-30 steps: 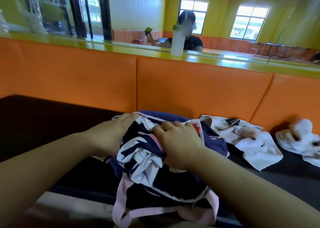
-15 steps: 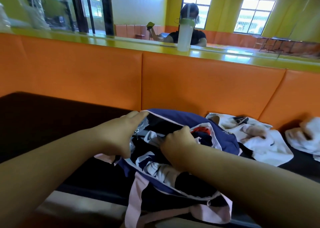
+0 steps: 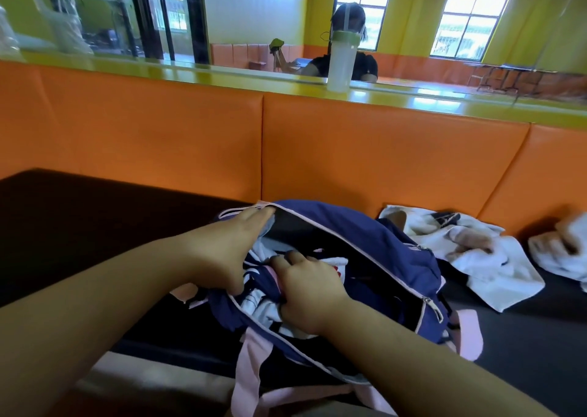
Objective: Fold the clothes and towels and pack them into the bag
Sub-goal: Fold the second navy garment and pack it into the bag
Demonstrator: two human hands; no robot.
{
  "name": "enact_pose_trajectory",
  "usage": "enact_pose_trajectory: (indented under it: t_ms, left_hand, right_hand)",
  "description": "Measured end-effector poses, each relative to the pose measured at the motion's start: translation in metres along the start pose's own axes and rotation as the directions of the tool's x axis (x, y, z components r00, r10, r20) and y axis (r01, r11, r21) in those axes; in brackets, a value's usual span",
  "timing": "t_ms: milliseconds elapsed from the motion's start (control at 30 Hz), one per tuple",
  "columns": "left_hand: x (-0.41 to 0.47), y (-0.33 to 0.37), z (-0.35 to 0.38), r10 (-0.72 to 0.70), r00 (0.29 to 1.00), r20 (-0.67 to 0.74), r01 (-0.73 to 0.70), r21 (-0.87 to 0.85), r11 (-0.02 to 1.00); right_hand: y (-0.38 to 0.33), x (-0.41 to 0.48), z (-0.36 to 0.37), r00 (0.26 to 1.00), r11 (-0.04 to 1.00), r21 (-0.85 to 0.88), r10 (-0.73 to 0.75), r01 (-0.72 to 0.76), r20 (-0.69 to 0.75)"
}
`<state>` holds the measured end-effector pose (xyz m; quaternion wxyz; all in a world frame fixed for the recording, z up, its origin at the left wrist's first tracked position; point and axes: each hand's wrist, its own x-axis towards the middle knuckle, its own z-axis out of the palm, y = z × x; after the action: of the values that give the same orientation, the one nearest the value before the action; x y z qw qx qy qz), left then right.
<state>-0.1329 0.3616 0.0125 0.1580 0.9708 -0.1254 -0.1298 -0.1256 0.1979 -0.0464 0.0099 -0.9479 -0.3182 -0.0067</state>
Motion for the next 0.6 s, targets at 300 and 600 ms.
enact_pose_trajectory:
  t_ms: [300, 600]
  left_hand:
    - [-0.001, -0.008, 0.008, -0.053, 0.999, 0.011, 0.053, -0.122, 0.991]
    - [0.004, 0.005, 0.013, -0.065, 0.998, 0.010, 0.066, -0.083, 0.994]
  right_hand:
    - [0.020, -0.005, -0.024, 0.964, 0.951, -0.251, -0.123, 0.183, 0.235]
    - [0.027, -0.008, 0.006, 0.988, 0.986, -0.066, -0.152, 0.151, 0.001]
